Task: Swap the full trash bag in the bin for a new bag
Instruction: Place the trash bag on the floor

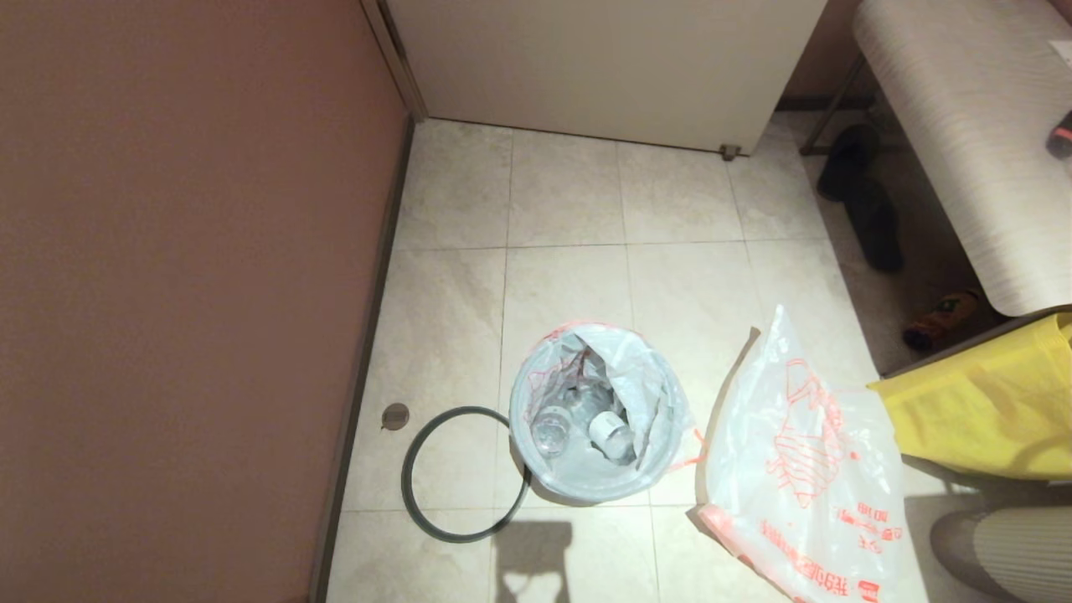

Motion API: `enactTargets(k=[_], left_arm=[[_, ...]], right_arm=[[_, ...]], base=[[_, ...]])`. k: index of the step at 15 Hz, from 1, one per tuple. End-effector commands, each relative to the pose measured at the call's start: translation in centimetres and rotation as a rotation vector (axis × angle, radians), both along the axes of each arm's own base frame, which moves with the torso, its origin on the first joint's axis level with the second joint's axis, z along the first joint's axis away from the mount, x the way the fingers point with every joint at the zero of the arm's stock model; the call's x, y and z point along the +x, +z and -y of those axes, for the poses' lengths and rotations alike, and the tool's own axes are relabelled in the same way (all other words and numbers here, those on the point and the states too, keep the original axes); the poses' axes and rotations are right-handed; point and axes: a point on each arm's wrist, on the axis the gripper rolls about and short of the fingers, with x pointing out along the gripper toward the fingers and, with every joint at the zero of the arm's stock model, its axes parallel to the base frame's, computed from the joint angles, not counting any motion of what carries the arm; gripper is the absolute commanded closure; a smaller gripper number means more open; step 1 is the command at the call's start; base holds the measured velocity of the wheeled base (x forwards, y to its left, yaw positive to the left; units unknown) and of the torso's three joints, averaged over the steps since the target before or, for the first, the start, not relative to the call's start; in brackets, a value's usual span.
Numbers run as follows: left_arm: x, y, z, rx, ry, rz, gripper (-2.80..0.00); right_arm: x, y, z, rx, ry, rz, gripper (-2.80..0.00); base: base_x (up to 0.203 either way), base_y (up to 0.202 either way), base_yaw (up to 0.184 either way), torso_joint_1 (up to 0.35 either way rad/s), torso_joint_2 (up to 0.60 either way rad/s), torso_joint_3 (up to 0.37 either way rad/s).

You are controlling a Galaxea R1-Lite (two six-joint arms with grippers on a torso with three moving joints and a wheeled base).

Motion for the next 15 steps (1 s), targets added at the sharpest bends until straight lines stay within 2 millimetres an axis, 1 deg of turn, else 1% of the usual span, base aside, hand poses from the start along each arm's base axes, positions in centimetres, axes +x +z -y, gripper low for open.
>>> enactTargets(k=[1,5,7,8,10,13,15], left_arm=[[-0.33,-1.29,0.01,0.113,-0.019,0.040,0.00],[-0.28,-1.33,0.10,0.123,-0.062,0.048,0.00],[-0.27,-1.44,0.20,0.211,-0.117,0.040,0.00],[-0.27,-1.55,0.25,0.217,-0.144,0.034,0.00],[-0.26,-1.68,0.31,0.210,-0.168,0.029,0.00],[-0.18,-2.06,0.29,0.116,-0.161,0.002,0.00],[-0.21,-2.08,0.27,0.090,-0.152,-0.016,0.00]], right_arm=[[0.00,0.00,0.00,0.000,0.001,0.000,0.00],[0.01,-0.02,0.00,-0.001,0.001,-0.001,0.00],[0.00,0.00,0.00,0.000,0.001,0.000,0.00],[0.00,0.00,0.00,0.000,0.001,0.000,0.00],[0.00,0.00,0.00,0.000,0.001,0.000,0.00],[0.00,0.00,0.00,0.000,0.001,0.000,0.00],[0.00,-0.01,0.00,-0.001,0.001,-0.001,0.00]], base=[[0.000,0.000,0.000,0.000,0.00,0.000],[0.000,0.000,0.000,0.000,0.00,0.000],[0.000,0.000,0.000,0.000,0.00,0.000],[0.000,0.000,0.000,0.000,0.00,0.000],[0.000,0.000,0.000,0.000,0.00,0.000],[0.000,0.000,0.000,0.000,0.00,0.000],[0.000,0.000,0.000,0.000,0.00,0.000]])
